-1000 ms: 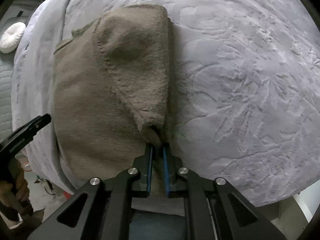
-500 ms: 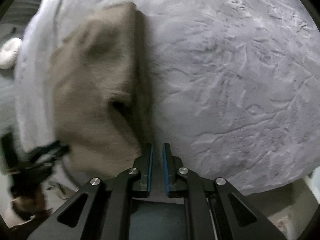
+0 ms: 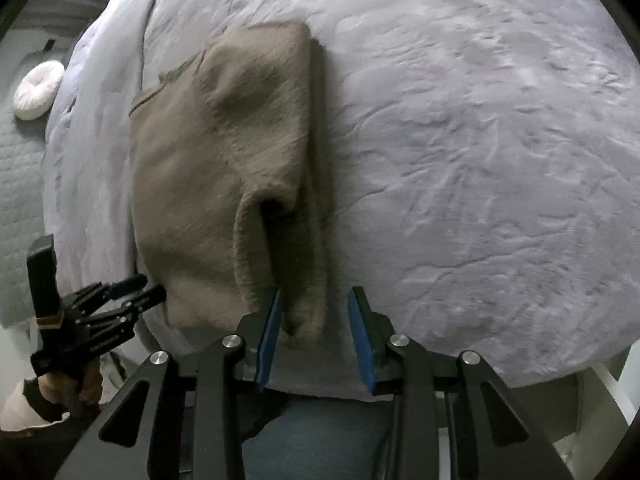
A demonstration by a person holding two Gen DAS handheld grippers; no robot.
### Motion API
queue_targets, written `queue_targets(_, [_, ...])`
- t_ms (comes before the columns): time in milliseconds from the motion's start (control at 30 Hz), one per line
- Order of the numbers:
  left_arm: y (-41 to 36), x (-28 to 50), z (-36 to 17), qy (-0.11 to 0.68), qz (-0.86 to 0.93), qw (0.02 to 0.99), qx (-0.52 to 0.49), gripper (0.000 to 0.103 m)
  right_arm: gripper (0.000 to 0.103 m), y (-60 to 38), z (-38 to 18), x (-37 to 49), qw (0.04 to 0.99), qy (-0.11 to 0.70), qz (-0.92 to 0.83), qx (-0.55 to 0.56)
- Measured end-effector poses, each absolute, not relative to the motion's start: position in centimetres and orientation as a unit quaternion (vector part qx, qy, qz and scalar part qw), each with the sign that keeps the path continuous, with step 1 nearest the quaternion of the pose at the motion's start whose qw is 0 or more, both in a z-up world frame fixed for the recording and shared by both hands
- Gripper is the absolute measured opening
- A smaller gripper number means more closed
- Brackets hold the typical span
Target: Fold small clothes
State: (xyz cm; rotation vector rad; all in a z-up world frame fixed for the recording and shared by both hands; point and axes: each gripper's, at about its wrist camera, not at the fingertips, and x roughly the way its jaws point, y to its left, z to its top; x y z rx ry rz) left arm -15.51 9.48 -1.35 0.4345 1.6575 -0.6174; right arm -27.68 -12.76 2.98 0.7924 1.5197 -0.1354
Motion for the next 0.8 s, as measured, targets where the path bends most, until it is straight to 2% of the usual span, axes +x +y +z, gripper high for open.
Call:
queue_targets(167, [9.4, -15.6, -2.0, 0.716, -0.268, 0.614, 0.197, 0.051, 0.035, -10.5, 2.0, -25.5, 0.648, 0.694, -0.019, 0.313])
queue_targets(200, [9.3, -15.7, -1.8, 0.714, -0.268, 0.615, 0.201, 0.051, 0.019, -10.1, 1.6, -25.1, 0.647, 0.701, -0.02, 0.298])
queue_targets(233, [9.2, -15.8, -1.7, 0.712, -0.269, 0.617, 0.203, 0.051, 0.008, -9.6, 1.2, -24.8, 0.646, 0.711, -0.027, 0.277])
queue_targets(533, [9.1, -15.8, -1.7, 0.723, -0.265, 0.609, 0.19, 0.051, 0.007, -11.9, -3.3, -25.9, 0.608, 0.72, -0.065, 0.329])
queue_targets(800, [9.2, -15.1, -1.3, 0.721, -0.266, 0.611, 0.191, 0.051, 0.007, -11.9, -1.3, -25.1, 0.613, 0.732, -0.054, 0.294])
